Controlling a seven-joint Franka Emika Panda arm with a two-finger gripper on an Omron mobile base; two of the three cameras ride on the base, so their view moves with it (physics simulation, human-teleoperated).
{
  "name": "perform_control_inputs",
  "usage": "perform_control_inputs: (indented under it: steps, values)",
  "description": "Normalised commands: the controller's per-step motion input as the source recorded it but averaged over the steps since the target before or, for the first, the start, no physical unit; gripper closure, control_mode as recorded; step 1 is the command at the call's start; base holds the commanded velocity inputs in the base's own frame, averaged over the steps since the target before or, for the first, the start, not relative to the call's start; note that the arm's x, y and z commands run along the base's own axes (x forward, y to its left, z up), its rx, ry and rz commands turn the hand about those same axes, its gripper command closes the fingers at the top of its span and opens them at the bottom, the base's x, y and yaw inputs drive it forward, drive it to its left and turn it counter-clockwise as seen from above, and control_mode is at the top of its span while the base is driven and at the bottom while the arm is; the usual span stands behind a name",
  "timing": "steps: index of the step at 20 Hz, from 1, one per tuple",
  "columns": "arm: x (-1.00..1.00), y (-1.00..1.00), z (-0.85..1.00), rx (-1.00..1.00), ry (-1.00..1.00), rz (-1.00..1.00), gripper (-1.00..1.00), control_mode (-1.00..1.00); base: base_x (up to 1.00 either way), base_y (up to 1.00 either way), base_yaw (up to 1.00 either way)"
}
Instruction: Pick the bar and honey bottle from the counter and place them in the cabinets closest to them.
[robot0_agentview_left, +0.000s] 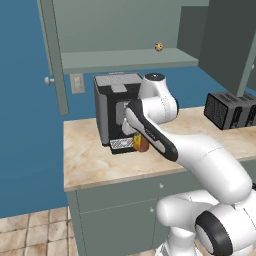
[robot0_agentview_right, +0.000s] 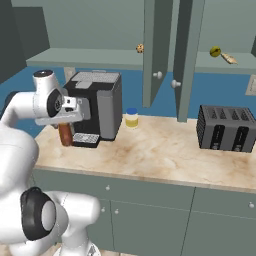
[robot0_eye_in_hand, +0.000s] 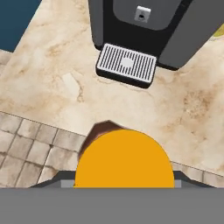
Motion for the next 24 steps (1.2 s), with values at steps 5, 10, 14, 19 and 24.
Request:
perform_control_inputs:
  steps: [5,10,14,19,24]
  values:
    - [-0.13,-0.05,0.54,0.01,-0.02,-0.2,1.0,-1.0,0.0,0.0,0.0]
    - [-0.06,0.0,0.56,0.0,-0.04,-0.2,1.0,-1.0,0.0,0.0,0.0]
    - [-0.07,-0.03,0.57,0.0,-0.05,-0.19,1.0,-1.0,0.0,0.0,0.0]
    - [-0.04,-0.02,0.58,0.0,-0.06,-0.19,1.0,-1.0,0.0,0.0,0.0]
    - [-0.02,-0.02,0.6,0.0,-0.08,-0.19,1.0,-1.0,0.0,0.0,0.0]
